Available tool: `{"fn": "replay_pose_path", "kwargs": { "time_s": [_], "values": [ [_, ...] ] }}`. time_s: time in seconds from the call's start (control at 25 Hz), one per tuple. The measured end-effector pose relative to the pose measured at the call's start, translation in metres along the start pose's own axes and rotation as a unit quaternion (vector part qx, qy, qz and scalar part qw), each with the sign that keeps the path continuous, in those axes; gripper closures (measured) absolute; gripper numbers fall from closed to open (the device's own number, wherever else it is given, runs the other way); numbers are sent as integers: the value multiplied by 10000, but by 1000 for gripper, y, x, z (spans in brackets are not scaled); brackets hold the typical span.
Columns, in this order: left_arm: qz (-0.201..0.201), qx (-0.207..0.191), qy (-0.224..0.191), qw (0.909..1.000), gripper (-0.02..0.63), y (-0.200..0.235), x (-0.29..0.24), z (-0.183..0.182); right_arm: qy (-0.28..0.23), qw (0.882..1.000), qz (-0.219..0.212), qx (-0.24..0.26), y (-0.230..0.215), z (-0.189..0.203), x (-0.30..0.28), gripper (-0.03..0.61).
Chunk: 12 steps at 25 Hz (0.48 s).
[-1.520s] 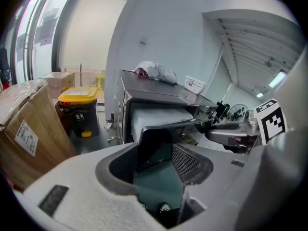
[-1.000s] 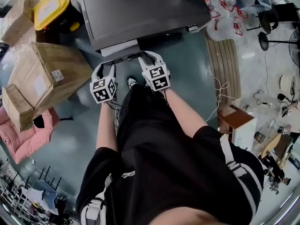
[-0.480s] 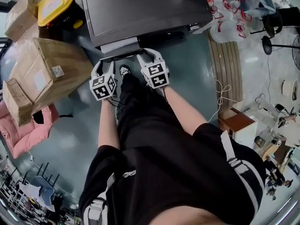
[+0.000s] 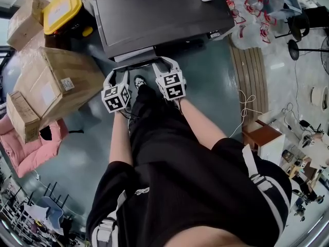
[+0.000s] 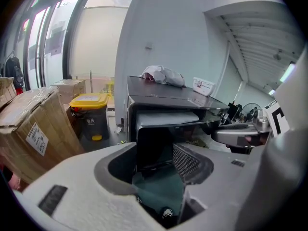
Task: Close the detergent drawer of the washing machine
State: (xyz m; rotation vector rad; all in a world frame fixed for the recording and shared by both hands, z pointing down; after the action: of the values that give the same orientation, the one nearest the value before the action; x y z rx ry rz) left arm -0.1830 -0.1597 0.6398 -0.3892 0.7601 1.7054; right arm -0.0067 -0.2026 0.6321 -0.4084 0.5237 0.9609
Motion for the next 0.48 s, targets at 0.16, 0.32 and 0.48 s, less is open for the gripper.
{"fn": "replay_pose_path", "kwargs": {
  "time_s": [0.16,0.32,0.48],
  "values": [
    [52,-15,49,10000,379,-1,-1,0,-30,10000,0,-45,-1,0,1,463],
    [38,11,51,10000,379,0,0,-1,-13,10000,-35,-46,0,1,0,463],
    [26,0,93,10000,379,-1,0,-2,30,10000,-27,18,-1,-1,2,462]
  ]
}}
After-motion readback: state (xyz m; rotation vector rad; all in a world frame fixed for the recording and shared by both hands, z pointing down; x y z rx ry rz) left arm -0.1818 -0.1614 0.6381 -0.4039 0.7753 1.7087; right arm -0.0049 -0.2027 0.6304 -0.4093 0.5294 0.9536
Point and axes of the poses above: the fingertips, and each gripper's own axes: x backward along the fingers, y to its left, z out of its underside, the point moved 2 cm from there along x, backward along the fingers, and after that the axes turned 7 degrees about z, right-handed, at the moved point
